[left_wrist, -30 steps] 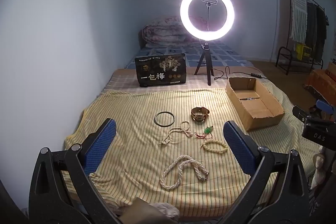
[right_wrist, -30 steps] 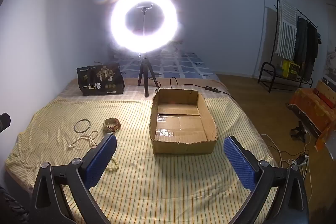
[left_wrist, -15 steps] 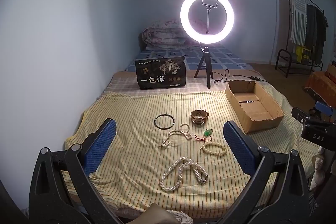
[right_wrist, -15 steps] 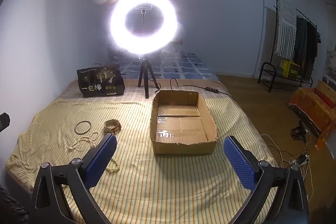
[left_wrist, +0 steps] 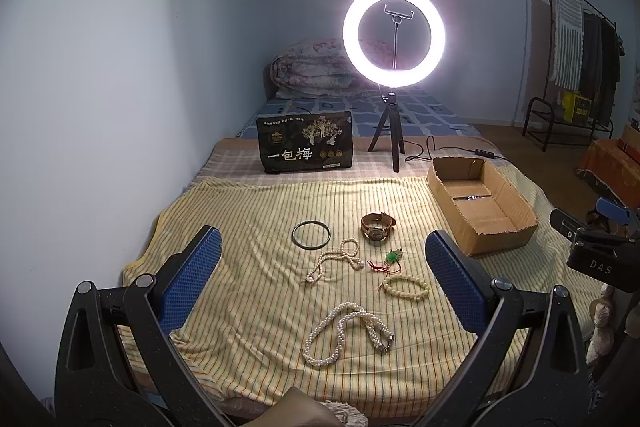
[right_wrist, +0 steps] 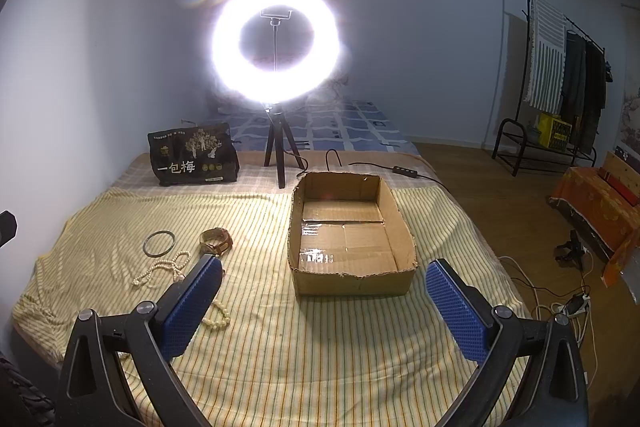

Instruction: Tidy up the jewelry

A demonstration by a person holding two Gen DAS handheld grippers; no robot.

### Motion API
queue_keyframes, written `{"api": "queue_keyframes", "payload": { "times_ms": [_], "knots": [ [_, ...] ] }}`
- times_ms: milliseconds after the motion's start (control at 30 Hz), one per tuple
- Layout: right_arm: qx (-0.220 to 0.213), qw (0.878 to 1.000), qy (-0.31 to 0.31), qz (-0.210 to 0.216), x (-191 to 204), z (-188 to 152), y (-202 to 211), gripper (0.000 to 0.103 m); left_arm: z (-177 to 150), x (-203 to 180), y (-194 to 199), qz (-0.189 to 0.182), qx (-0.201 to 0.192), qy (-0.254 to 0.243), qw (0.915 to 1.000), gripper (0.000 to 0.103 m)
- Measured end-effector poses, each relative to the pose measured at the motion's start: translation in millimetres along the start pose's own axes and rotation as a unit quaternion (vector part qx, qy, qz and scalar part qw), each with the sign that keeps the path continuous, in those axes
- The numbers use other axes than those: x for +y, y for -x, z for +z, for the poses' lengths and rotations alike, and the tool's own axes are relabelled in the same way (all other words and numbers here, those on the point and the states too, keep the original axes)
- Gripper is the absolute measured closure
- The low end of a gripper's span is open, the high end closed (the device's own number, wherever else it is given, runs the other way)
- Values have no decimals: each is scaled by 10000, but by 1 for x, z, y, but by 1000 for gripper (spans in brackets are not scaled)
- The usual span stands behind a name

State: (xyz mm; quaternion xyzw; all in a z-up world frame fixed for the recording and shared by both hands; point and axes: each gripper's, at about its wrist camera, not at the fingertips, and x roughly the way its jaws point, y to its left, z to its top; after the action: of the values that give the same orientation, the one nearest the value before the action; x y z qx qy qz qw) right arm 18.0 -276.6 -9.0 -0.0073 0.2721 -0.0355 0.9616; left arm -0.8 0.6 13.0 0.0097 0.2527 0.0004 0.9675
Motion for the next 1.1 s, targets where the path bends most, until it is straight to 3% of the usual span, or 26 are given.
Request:
{"api": "queue_keyframes", "payload": {
  "times_ms": [1100],
  "knots": [
    [10,10000,-11,18,3,2,-1,0,0,-2,4,-9,-37,20,10000,0]
  ]
}}
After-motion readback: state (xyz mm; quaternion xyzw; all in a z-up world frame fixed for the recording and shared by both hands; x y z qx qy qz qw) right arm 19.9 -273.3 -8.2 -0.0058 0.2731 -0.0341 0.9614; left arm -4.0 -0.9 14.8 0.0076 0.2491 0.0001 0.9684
